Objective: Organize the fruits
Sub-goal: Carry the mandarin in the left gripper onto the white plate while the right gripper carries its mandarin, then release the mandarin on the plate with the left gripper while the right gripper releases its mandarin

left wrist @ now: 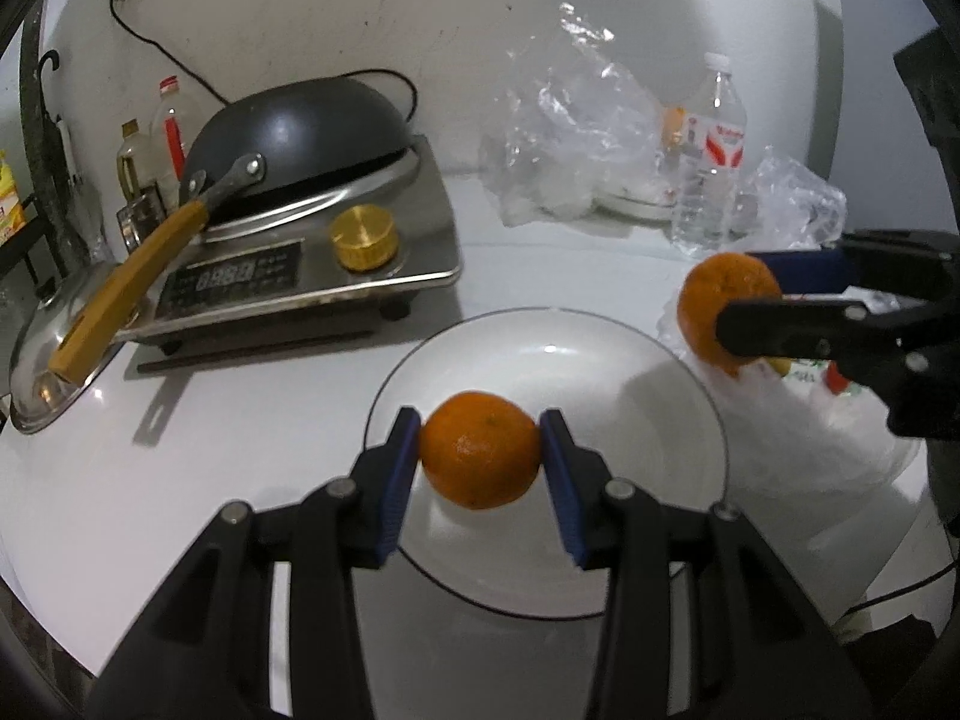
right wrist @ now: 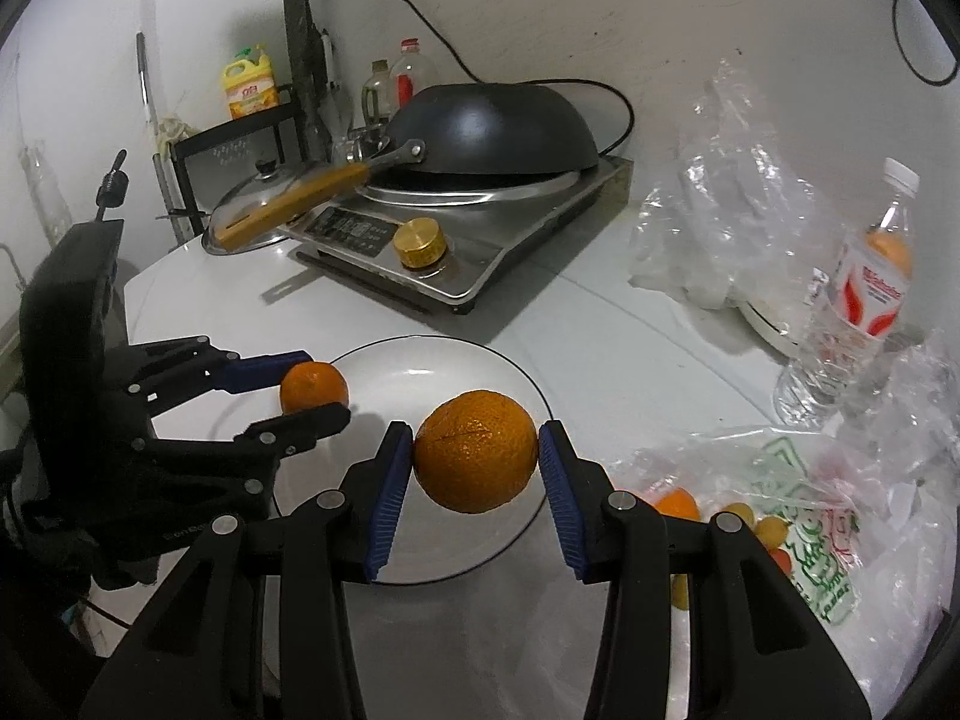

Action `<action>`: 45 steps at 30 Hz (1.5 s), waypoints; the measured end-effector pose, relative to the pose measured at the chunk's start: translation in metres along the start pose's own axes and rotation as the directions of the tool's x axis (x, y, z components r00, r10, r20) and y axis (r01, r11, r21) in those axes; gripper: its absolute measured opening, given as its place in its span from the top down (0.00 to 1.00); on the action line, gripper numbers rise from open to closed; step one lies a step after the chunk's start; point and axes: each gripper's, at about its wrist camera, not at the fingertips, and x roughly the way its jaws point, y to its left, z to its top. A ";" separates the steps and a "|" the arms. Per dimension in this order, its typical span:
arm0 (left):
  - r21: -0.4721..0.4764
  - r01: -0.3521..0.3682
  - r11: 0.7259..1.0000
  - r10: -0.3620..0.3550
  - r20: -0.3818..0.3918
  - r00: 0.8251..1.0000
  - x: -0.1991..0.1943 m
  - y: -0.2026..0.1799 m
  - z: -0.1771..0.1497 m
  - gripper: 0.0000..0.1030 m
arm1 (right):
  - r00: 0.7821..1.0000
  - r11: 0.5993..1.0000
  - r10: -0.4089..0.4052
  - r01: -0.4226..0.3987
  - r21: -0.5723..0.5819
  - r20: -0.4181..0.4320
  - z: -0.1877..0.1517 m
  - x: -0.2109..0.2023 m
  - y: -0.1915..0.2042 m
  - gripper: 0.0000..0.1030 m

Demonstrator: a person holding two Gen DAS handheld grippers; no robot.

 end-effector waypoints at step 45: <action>-0.078 0.035 0.996 -0.037 -0.029 0.999 0.023 0.021 -0.015 0.53 | 0.976 0.985 0.163 -0.153 0.082 -0.144 0.034 0.120 0.022 0.55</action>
